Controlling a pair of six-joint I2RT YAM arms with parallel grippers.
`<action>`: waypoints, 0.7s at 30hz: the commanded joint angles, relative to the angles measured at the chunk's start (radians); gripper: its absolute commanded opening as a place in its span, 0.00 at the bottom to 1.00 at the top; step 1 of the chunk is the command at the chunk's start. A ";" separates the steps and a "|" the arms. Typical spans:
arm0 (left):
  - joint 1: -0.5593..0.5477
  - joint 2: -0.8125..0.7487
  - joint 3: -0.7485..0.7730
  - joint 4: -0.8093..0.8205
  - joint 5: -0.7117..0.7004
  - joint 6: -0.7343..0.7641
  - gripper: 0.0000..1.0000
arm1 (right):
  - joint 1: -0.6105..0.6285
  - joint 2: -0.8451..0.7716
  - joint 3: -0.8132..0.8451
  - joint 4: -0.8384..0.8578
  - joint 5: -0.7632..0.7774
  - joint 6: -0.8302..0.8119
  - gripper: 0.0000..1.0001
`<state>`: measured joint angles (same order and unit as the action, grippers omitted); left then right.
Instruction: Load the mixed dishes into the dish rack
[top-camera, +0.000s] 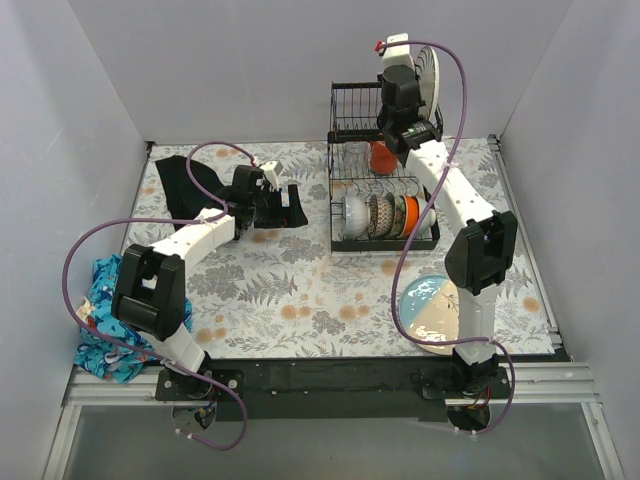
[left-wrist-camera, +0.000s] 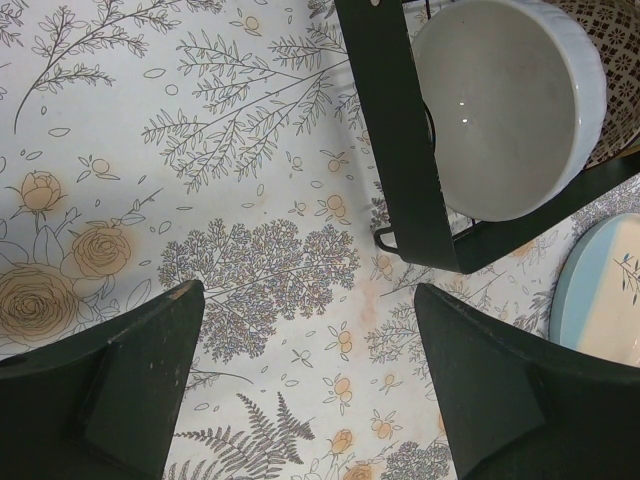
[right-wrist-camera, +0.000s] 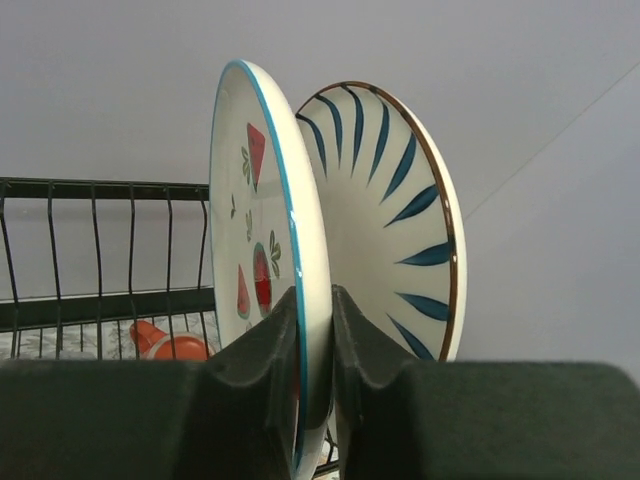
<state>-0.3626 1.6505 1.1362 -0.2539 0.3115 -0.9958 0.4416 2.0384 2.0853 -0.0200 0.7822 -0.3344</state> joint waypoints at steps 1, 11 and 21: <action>-0.001 -0.018 0.025 0.012 0.014 0.003 0.86 | 0.000 -0.024 0.091 0.059 0.006 0.015 0.32; -0.002 -0.096 0.079 -0.002 0.073 0.014 0.86 | 0.040 -0.253 0.001 -0.194 -0.081 0.055 0.71; -0.304 -0.140 0.051 0.041 0.242 0.042 0.73 | 0.039 -0.801 -0.451 -0.593 -0.340 -0.013 0.92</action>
<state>-0.5060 1.5436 1.1816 -0.2401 0.4847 -0.9817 0.4950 1.4231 1.7626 -0.4568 0.5724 -0.2768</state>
